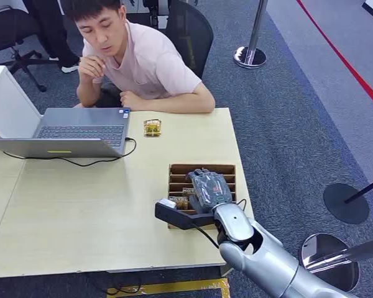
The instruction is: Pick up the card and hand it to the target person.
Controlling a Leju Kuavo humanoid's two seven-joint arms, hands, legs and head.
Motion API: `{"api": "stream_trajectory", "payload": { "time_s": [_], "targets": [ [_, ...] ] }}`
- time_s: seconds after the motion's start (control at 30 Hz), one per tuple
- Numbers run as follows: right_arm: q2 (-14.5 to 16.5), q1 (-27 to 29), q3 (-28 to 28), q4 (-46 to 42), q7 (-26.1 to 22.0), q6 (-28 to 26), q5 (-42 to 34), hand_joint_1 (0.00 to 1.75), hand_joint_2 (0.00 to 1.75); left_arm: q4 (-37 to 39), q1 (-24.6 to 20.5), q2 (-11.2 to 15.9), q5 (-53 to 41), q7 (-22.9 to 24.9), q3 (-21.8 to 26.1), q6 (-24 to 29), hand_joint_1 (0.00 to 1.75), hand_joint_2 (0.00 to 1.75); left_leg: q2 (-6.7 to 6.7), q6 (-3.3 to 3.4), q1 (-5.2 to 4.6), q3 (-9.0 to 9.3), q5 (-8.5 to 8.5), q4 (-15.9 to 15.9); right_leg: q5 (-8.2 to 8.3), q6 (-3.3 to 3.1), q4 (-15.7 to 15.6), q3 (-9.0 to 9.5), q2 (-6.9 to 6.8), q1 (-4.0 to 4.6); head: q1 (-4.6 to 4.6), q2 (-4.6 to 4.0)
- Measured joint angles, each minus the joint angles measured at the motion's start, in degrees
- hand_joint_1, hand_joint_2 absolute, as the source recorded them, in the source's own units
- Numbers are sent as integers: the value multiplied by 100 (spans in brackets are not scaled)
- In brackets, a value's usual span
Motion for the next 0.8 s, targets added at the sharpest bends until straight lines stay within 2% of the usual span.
{"api": "stream_trajectory", "payload": {
  "time_s": [0.37, 0.8],
  "targets": [
    [2, 39, -10, 193, 19, -154, 9, 81, 175, 0, 1, 0, 13, -45, 0, 0, 0, 0, 0, 0, 0, 1, 0, 0, 0, 0, 0, 1, -1, 0, 0, 0],
    [32, 39, -117, 280, 1, -227, 14, 92, 175, 0, 4, 0, 67, -49, 0, 5, 0, 0, -1, 0, 0, 0, 0, 0, 0, 0, 0, 2, -2, 0, 0, 1]
  ]
}}
